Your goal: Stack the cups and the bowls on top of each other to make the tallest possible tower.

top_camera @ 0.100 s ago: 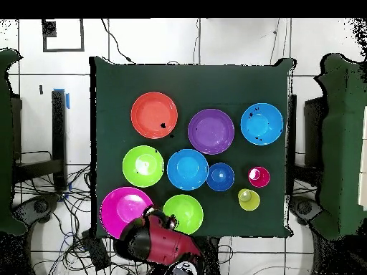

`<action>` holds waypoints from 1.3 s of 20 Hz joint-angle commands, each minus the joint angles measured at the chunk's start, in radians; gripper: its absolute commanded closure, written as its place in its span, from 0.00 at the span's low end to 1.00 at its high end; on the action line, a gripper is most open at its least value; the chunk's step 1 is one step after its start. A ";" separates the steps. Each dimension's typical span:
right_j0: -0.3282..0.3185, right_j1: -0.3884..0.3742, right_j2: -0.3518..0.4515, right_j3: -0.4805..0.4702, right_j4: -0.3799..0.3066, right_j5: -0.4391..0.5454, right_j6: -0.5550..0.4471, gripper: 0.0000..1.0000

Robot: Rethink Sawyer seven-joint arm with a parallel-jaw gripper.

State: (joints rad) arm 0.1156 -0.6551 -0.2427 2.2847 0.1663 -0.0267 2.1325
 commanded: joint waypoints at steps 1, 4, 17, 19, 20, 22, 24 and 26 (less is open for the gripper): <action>0.026 0.082 0.063 -0.018 0.025 -0.047 0.184 0.00; 0.042 0.085 0.059 -0.013 0.023 -0.055 0.197 0.00; 0.065 0.084 0.022 -0.027 0.045 0.000 0.195 0.00; 0.064 0.085 0.020 -0.031 0.043 0.004 0.190 0.00; 0.064 0.085 0.021 -0.031 0.044 0.006 0.191 0.00; 0.065 0.084 0.023 -0.030 0.045 0.008 0.192 0.00; 0.058 0.082 0.021 -0.028 0.043 0.007 0.191 0.00; 0.053 0.084 0.018 -0.030 0.041 0.006 0.189 0.00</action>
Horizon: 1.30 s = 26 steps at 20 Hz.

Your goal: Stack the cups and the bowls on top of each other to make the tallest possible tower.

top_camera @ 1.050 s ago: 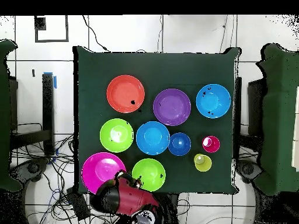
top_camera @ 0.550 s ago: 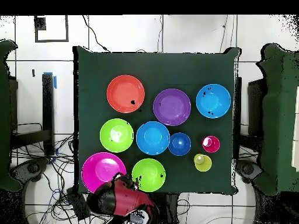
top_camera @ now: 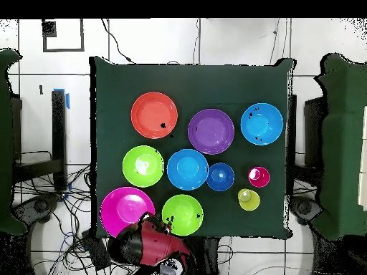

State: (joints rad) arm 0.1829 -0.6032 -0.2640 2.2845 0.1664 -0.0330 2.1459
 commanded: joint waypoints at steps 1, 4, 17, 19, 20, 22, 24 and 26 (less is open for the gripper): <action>-0.010 0.035 0.037 -0.033 0.045 0.013 0.178 0.00; -0.007 0.045 0.033 -0.037 0.048 0.011 0.179 0.00; 0.015 0.062 0.013 -0.051 0.061 0.013 0.185 0.00; 0.016 0.069 0.016 -0.053 0.061 0.007 0.185 0.00; 0.016 0.073 0.019 -0.053 0.061 0.003 0.186 0.00; 0.015 0.082 0.024 -0.056 0.060 -0.002 0.185 0.00; 0.018 0.092 0.027 -0.061 0.059 -0.001 0.183 0.00; 0.014 0.103 0.035 -0.067 0.057 -0.001 0.179 0.00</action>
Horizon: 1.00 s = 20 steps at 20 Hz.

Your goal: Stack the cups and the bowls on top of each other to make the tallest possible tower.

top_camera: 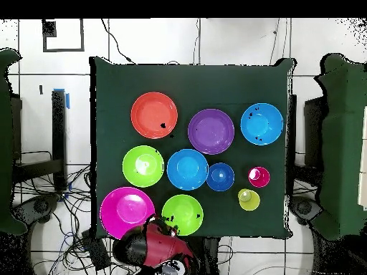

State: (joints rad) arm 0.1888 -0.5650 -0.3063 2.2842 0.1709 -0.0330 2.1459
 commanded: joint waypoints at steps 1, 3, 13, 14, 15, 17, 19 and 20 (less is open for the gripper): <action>0.003 0.069 0.084 -0.068 0.051 -0.002 0.178 0.00; -0.007 0.074 0.095 -0.067 0.046 -0.005 0.176 0.00; -0.012 0.104 0.116 -0.071 0.048 -0.037 0.190 0.00; -0.010 0.107 0.118 -0.072 0.049 -0.040 0.192 0.00; -0.010 0.108 0.121 -0.072 0.049 -0.042 0.193 0.00; -0.013 0.115 0.125 -0.076 0.049 -0.047 0.194 0.00; -0.013 0.126 0.132 -0.083 0.051 -0.057 0.198 0.00; -0.015 0.135 0.138 -0.085 0.051 -0.068 0.202 0.00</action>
State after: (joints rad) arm 0.1883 -0.4875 -0.2983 2.2837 0.1713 -0.0351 2.1463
